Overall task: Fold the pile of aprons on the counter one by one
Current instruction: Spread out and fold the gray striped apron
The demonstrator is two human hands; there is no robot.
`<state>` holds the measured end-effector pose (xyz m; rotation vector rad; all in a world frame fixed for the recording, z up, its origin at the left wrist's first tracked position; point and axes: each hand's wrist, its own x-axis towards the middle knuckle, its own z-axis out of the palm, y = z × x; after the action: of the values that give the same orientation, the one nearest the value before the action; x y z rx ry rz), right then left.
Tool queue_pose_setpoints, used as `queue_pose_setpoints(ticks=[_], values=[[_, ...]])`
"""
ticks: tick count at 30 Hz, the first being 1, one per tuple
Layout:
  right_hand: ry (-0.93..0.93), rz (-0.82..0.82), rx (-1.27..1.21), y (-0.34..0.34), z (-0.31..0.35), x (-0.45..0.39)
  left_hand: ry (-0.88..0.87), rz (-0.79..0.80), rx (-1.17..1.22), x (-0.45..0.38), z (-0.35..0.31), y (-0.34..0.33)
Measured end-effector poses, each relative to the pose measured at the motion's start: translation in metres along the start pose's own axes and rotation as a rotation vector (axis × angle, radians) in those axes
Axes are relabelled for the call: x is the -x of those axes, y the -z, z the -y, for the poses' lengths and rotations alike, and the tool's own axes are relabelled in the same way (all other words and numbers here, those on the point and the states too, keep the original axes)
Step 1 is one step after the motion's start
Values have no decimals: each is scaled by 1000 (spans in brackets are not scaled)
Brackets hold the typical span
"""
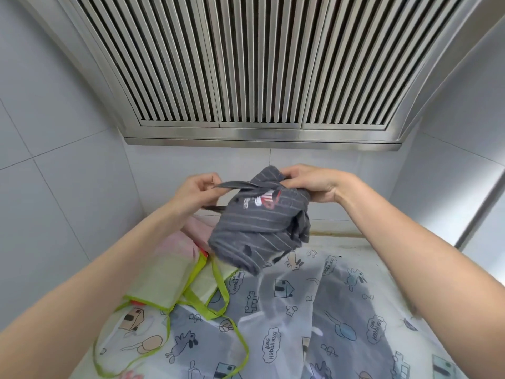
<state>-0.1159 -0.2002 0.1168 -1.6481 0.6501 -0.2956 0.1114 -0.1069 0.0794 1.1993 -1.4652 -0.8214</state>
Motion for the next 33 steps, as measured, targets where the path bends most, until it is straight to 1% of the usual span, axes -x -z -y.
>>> queue_pose_setpoints(ticks=[3, 4, 5, 6, 8, 9, 10, 11, 12, 13, 14, 15, 17, 18, 19, 20, 21, 22, 23, 25, 27, 30, 33], values=[[-8, 47, 16, 0, -9, -2, -77, 7, 71, -4, -14, 9], [-2, 44, 0, 2, -10, -1, -81, 34, 46, -5, -17, 14], [4, 36, -17, 5, -9, 1, -57, 93, 23, -3, -18, 20], [14, 33, -27, 8, -8, 3, 7, 192, 12, 0, -15, 26], [23, 14, -36, 16, -9, 7, 210, 461, -19, 7, -8, 33], [25, -7, -42, 18, -9, 8, 312, 570, -58, 11, -8, 33], [27, -13, -42, 18, -9, 8, 401, 646, -68, 12, -7, 29], [25, -12, -28, 16, -8, 7, 470, 677, -41, 13, -10, 21], [19, -2, 4, 12, -7, 5, 497, 660, 12, 12, -15, 9], [9, -10, 54, 5, -4, 2, 505, 601, 82, 11, -20, -5], [2, -52, 106, -1, -1, -2, 501, 519, 136, 8, -23, -20], [6, -148, 162, -8, 2, -5, 491, 413, 161, 5, -24, -33], [16, -420, 292, -14, 5, -10, 467, 172, 217, -5, -13, -45], [-19, -526, 341, -15, 4, -11, 456, 51, 252, -9, -7, -45], [-102, -563, 350, -15, 1, -10, 446, -63, 275, -13, -2, -42], [-194, -538, 320, -19, -5, -10, 437, -150, 279, -14, 3, -39], [-243, -486, 271, -22, -11, -12, 427, -201, 276, -15, 5, -38], [-239, -445, 220, -27, -16, -14, 415, -213, 282, -16, 6, -39], [-208, -424, 174, -31, -20, -18, 411, -192, 303, -16, 4, -41], [-145, -421, 104, -37, -27, -23, 422, -125, 367, -15, 0, -44], [-83, -403, 25, -37, -32, -25, 461, -99, 447, -14, -3, -43], [7, -422, -159, -44, -37, -28, 517, -119, 596, -12, -3, -42], [-1, -452, -295, -53, -42, -32, 467, -162, 668, -11, 2, -47]])
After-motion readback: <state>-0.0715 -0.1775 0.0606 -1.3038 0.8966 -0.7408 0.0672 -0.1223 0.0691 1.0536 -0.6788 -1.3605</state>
